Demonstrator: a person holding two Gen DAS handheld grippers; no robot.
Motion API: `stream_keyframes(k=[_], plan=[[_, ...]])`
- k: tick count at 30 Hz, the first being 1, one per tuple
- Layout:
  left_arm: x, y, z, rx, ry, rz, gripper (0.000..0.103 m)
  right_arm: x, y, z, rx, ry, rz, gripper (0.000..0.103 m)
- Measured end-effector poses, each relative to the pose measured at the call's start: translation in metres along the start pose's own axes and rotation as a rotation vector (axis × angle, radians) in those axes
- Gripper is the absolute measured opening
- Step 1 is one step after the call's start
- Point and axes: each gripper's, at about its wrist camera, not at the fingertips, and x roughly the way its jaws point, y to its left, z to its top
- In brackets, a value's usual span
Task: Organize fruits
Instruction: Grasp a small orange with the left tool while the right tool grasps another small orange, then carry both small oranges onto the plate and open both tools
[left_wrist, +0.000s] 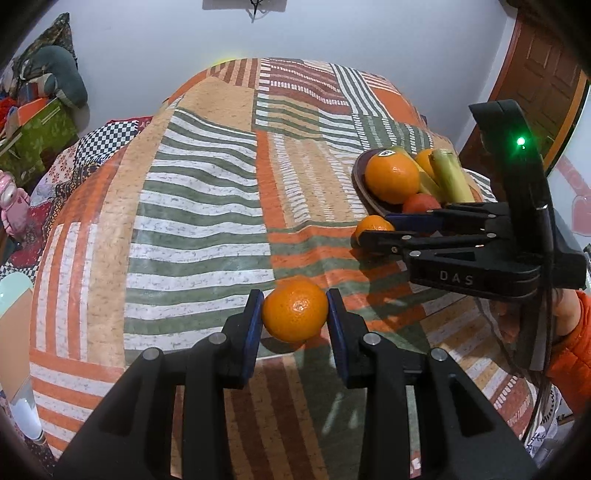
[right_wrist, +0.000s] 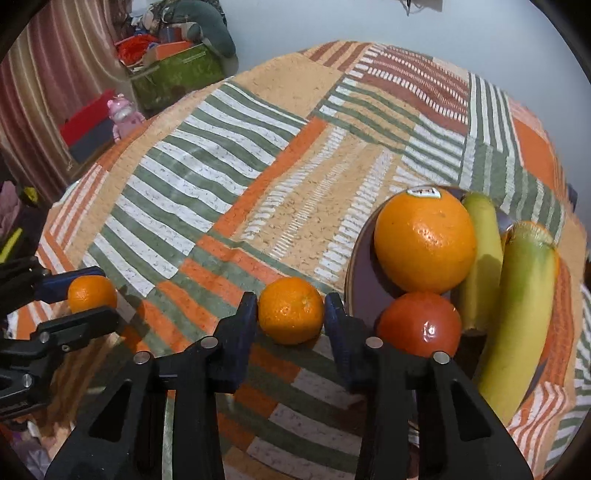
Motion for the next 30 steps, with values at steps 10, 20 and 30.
stream_keyframes(k=[10, 20, 30], plan=[[-0.003, -0.027, 0.016, 0.032, -0.022, -0.021, 0.034, -0.058, -0.016, -0.014, 0.035, -0.111, 0.016, 0.034], [0.005, -0.071, 0.043, 0.078, -0.046, -0.052, 0.034, -0.126, -0.079, -0.035, 0.124, -0.231, -0.085, 0.034], [0.039, -0.112, 0.076, 0.123, -0.027, -0.082, 0.034, -0.129, -0.118, -0.05, 0.188, -0.253, -0.114, 0.034]])
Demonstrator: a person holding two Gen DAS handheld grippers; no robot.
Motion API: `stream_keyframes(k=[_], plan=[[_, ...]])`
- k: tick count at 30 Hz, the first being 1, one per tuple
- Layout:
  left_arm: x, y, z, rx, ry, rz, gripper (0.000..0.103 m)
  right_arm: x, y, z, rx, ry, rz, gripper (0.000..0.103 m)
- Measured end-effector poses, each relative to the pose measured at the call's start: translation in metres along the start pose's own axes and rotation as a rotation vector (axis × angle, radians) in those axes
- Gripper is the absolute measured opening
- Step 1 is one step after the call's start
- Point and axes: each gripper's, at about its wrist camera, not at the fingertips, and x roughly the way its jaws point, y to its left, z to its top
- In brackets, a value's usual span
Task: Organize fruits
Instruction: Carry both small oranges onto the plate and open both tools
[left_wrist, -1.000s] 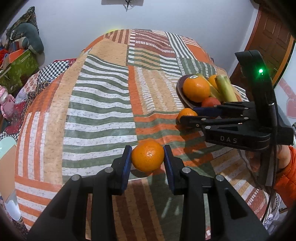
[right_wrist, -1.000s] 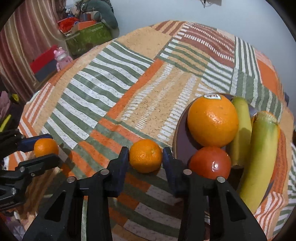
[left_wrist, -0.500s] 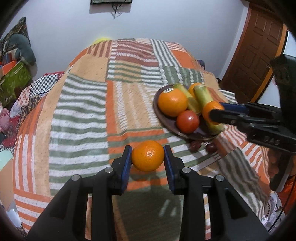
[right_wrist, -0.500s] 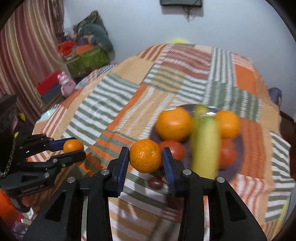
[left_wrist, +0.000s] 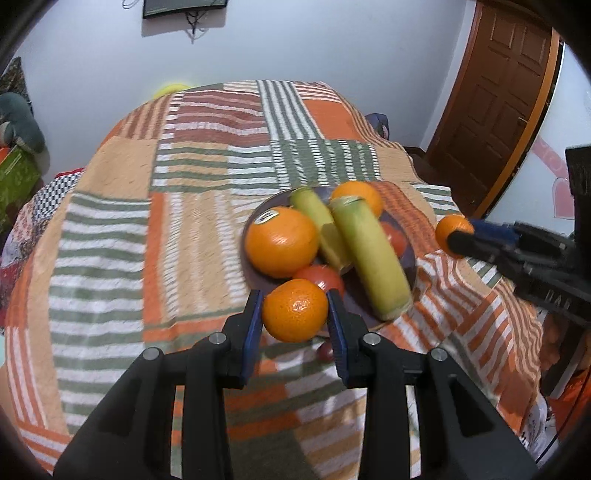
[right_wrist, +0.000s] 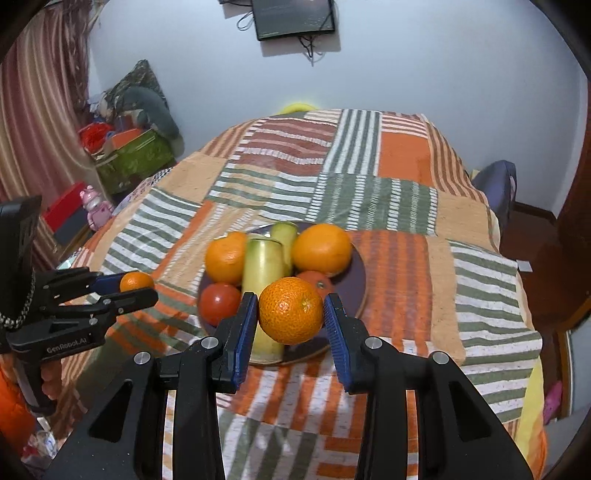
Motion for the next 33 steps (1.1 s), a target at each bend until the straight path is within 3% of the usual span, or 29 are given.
stream_keyframes(k=[13, 24, 33], plan=[[0.053, -0.016, 0.029, 0.012, 0.035, -0.003, 0.034, 0.034, -0.017, -0.013, 0.018, 0.059, 0.039, 0.034], [0.06, -0.02, 0.03, 0.007, 0.026, 0.007, 0.034, 0.046, -0.02, -0.024, 0.007, 0.091, 0.041, 0.035], [0.049, -0.018, 0.026, -0.005, 0.024, 0.012, 0.049, 0.046, -0.016, -0.022, -0.002, 0.107, 0.022, 0.036]])
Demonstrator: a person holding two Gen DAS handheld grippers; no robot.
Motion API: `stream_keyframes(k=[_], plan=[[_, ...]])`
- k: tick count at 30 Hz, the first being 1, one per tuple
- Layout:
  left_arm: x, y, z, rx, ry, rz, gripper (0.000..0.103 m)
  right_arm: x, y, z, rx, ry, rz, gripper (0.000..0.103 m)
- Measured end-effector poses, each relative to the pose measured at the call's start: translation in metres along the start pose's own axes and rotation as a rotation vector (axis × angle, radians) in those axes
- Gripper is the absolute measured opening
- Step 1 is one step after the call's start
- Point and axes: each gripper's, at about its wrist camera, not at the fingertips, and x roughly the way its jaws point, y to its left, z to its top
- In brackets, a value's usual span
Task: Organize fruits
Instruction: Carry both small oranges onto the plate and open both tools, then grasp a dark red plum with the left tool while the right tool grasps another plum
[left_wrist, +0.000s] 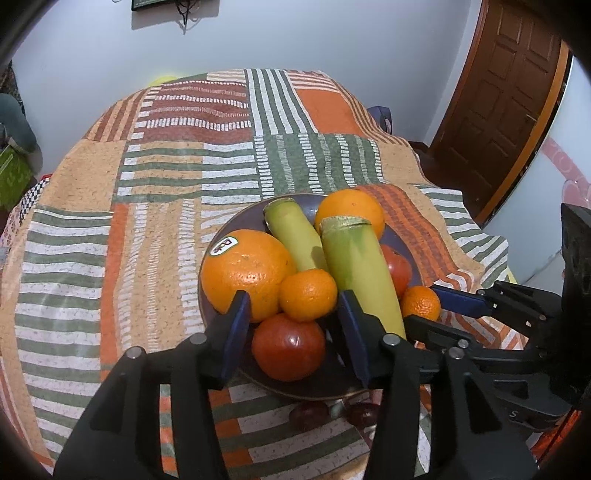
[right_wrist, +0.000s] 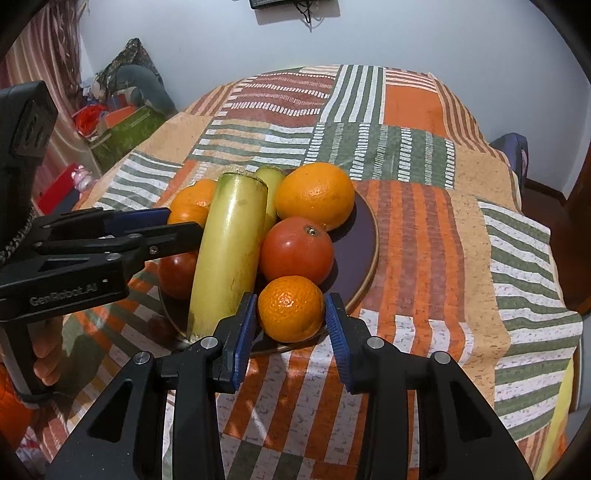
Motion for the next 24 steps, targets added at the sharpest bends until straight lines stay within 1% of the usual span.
stream_keyframes(k=[8, 11, 14, 15, 19, 24], plan=[[-0.032, -0.002, -0.009, 0.026, -0.03, 0.011, 0.05, -0.018, 0.007, 0.0, -0.013, -0.022, -0.012, 0.036], [-0.045, -0.001, -0.015, 0.036, -0.037, 0.016, 0.05, -0.027, 0.013, -0.001, -0.016, -0.028, 0.003, 0.037], [-0.055, 0.002, -0.026, 0.04, -0.035, 0.023, 0.053, -0.031, 0.022, -0.005, -0.028, -0.022, 0.018, 0.037], [-0.057, 0.004, -0.03, 0.04, -0.032, 0.024, 0.055, -0.031, 0.027, -0.008, -0.038, -0.015, 0.023, 0.037], [-0.056, 0.007, -0.046, 0.039, 0.0, 0.027, 0.055, -0.023, 0.042, -0.018, -0.077, 0.018, 0.027, 0.037], [-0.049, 0.011, -0.068, 0.042, 0.051, 0.028, 0.055, -0.006, 0.055, -0.027, -0.087, 0.07, 0.06, 0.037]])
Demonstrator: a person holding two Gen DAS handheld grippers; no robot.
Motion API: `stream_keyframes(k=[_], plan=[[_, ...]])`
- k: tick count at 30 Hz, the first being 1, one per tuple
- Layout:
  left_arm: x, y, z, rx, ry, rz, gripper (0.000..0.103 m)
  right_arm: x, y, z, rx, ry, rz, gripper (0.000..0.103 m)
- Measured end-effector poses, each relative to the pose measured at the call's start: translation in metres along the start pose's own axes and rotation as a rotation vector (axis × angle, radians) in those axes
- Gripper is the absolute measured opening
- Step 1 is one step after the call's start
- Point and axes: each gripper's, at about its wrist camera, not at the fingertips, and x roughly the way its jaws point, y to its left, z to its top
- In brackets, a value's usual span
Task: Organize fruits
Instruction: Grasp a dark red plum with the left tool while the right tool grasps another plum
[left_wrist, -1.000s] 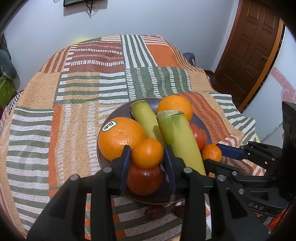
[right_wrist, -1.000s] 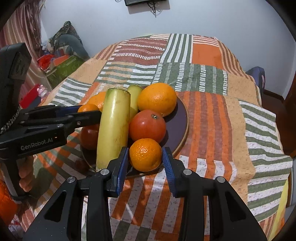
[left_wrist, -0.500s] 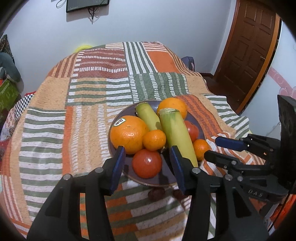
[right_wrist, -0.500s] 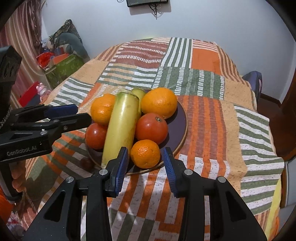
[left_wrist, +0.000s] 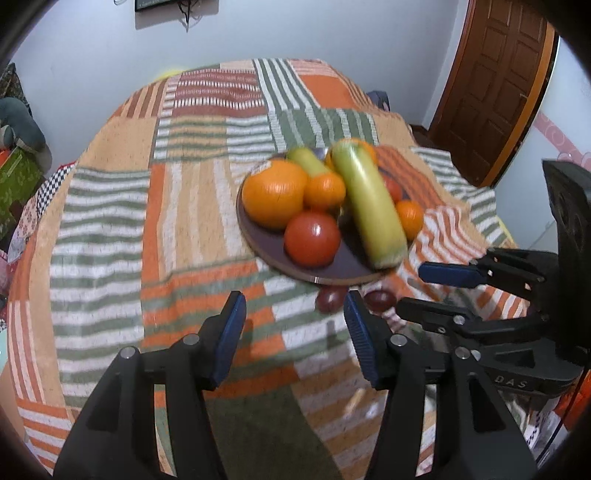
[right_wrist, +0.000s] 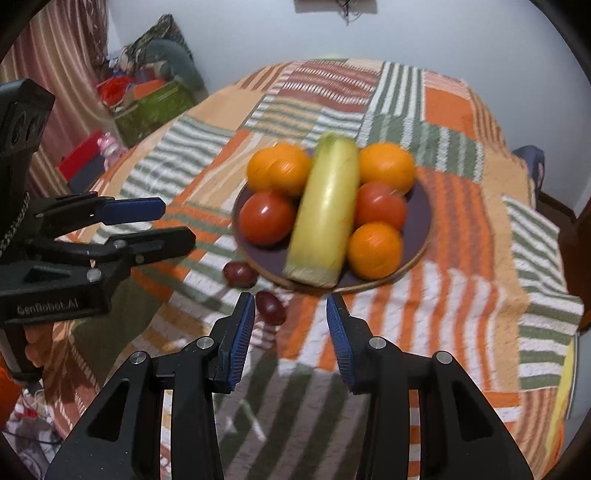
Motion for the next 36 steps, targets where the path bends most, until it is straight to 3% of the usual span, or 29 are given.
stream_keyframes(k=[5, 7, 12, 21, 31, 36], plan=[[0.01, 0.002, -0.014, -0.004, 0.035, -0.005, 0.055, 0.021, 0.007, 0.001, -0.021, 0.036, 0.002, 0.036], [0.015, 0.003, -0.016, -0.007, 0.049, -0.018, 0.055, 0.026, 0.009, 0.001, -0.028, 0.045, -0.009, 0.027], [0.027, -0.006, -0.013, -0.003, 0.067, -0.07, 0.047, 0.026, 0.004, 0.001, -0.006, 0.032, 0.005, 0.02], [0.052, -0.025, -0.001, 0.027, 0.084, -0.061, 0.029, 0.0, -0.014, -0.011, 0.049, -0.013, 0.01, 0.02], [0.045, -0.029, -0.001, 0.04, 0.074, -0.047, 0.026, -0.032, -0.05, -0.016, 0.132, -0.075, -0.042, 0.02], [0.029, -0.036, 0.007, 0.053, 0.032, -0.052, 0.026, -0.04, -0.058, -0.009, 0.144, -0.108, -0.062, 0.02]])
